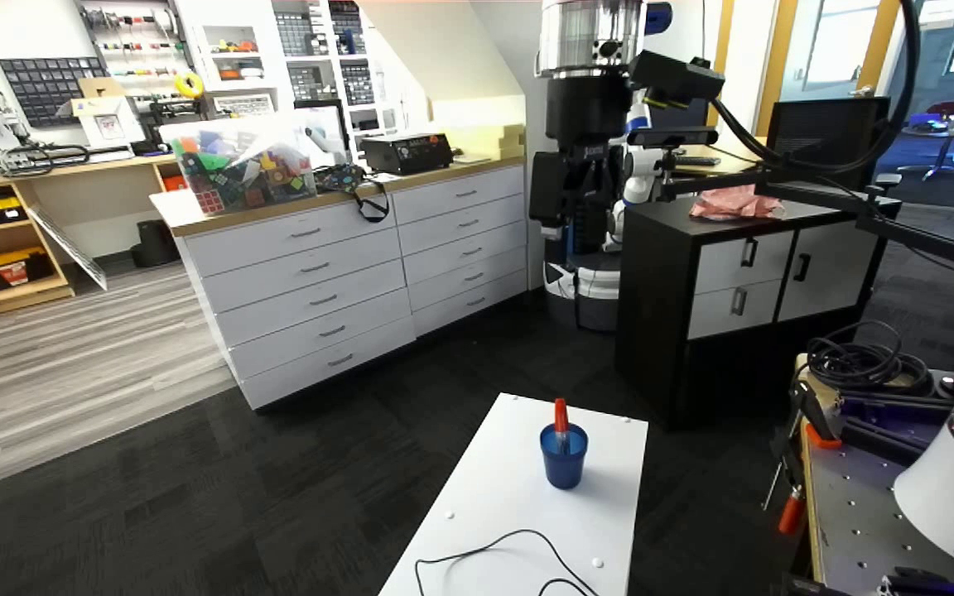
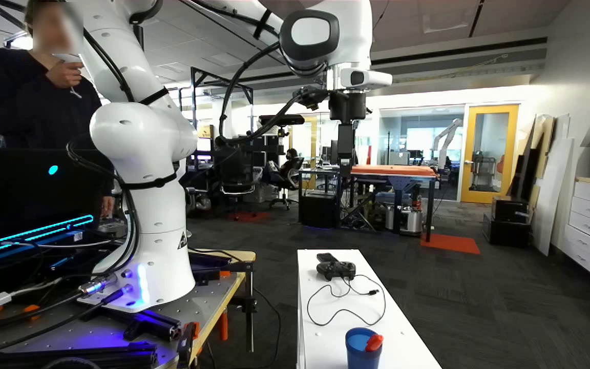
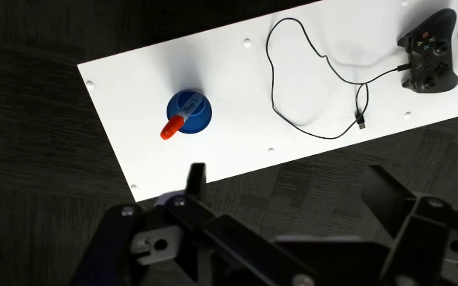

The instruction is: Pick up the pen from the blue cup and put it on the table.

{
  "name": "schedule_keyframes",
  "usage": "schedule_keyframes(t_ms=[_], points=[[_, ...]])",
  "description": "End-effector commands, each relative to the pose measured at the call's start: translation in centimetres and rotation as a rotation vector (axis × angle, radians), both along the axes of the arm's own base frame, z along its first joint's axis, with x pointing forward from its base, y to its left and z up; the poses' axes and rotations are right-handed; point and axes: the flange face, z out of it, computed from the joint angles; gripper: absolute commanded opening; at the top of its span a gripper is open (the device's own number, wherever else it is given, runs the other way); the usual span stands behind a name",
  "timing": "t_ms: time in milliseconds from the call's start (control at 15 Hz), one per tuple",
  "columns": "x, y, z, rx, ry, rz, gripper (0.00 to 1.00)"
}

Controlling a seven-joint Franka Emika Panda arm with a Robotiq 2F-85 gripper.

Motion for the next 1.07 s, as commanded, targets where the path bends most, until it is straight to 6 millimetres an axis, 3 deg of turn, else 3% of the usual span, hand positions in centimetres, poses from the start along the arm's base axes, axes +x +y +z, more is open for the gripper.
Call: schedule_keyframes(t_ms=[0,467,1000], points=[[0.0,0.0,0.0,0.000,0.001,0.000,1.00],[-0.2,1.4,-1.2,-0.032,-0.029,-0.019,1.00],[-1.0,0.3,-4.9,-0.087,-0.078,-0.022,1.00]])
